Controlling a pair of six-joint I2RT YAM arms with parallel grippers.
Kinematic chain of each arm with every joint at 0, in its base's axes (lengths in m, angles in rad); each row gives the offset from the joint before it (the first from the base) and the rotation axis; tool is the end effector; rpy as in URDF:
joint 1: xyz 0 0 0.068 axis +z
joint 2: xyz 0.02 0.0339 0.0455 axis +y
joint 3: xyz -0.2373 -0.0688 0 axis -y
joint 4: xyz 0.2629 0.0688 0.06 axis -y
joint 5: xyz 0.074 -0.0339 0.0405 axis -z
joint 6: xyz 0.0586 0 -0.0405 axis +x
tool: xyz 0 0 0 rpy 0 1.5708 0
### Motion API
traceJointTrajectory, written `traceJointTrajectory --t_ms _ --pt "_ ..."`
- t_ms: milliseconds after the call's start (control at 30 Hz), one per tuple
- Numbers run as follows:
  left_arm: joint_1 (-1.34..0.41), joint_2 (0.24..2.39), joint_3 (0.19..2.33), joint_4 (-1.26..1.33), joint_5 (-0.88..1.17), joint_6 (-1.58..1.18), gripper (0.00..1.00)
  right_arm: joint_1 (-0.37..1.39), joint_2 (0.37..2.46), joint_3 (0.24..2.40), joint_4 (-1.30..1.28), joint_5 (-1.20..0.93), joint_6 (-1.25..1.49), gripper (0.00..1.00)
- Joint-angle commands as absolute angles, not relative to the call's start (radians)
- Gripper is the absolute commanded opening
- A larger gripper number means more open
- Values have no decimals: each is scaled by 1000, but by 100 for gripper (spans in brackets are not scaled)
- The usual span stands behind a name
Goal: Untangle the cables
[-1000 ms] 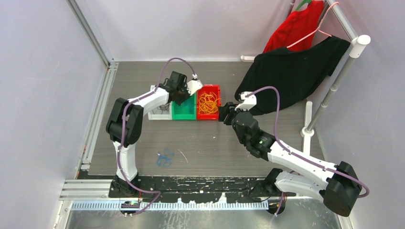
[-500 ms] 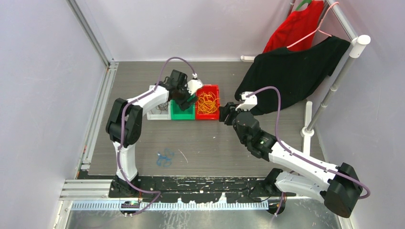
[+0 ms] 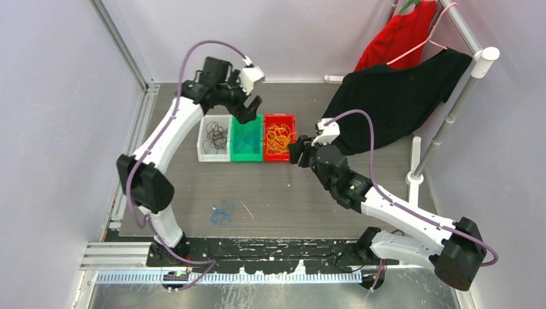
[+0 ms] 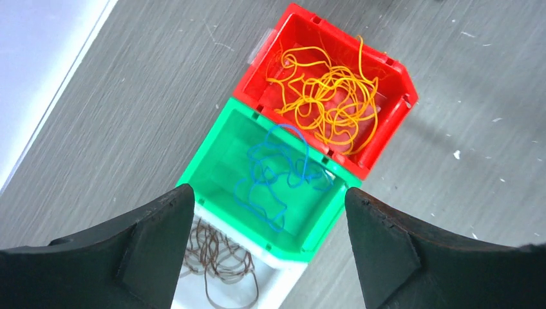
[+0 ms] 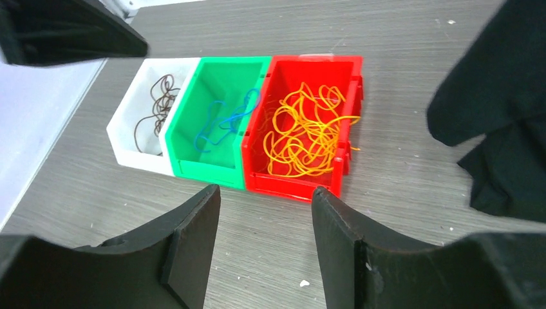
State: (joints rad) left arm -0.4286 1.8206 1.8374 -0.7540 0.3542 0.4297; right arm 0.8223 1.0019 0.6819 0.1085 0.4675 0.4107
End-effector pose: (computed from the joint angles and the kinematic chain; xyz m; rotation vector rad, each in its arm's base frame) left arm 0.3881 -0.1997 0.3212 1.1123 1.9968 -0.4072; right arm 0.2127 0.1902 0.2612 -0.0280 1.7838 0.4782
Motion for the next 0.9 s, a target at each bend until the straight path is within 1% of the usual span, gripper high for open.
traceJointTrajectory --t_ms 0,100,233,300,367,467,500,567,667,767,867 --pt "-346 1684 1855 -878 458 367 87 819 1057 771 107 388 380 60" --pt "-294 1605 1773 -865 480 367 84 819 1118 809 123 351 376 62" --pt "-210 1501 1650 -867 539 366 77 819 1319 959 57 328 354 68" --pt "-149 1457 1589 -866 571 362 74 819 1421 1054 25 326 338 68" --pt "-70 1421 1539 -869 603 359 70 824 1498 1117 27 230 301 67" --pt "60 1378 1462 -882 647 384 69 870 1573 1154 54 25 216 70" --pt "110 1366 1434 -886 656 394 69 881 1597 1180 21 -41 199 72" --pt "174 1345 1395 -902 674 414 74 919 1640 1226 -61 -120 171 74" --pt "254 1332 1357 -916 699 425 82 1003 1676 1239 -105 -147 120 77" --pt "298 1346 1349 -930 715 430 85 1066 1765 1288 -175 -168 136 77" --pt "311 1364 1369 -972 733 432 85 1119 1845 1313 -207 -187 147 77"
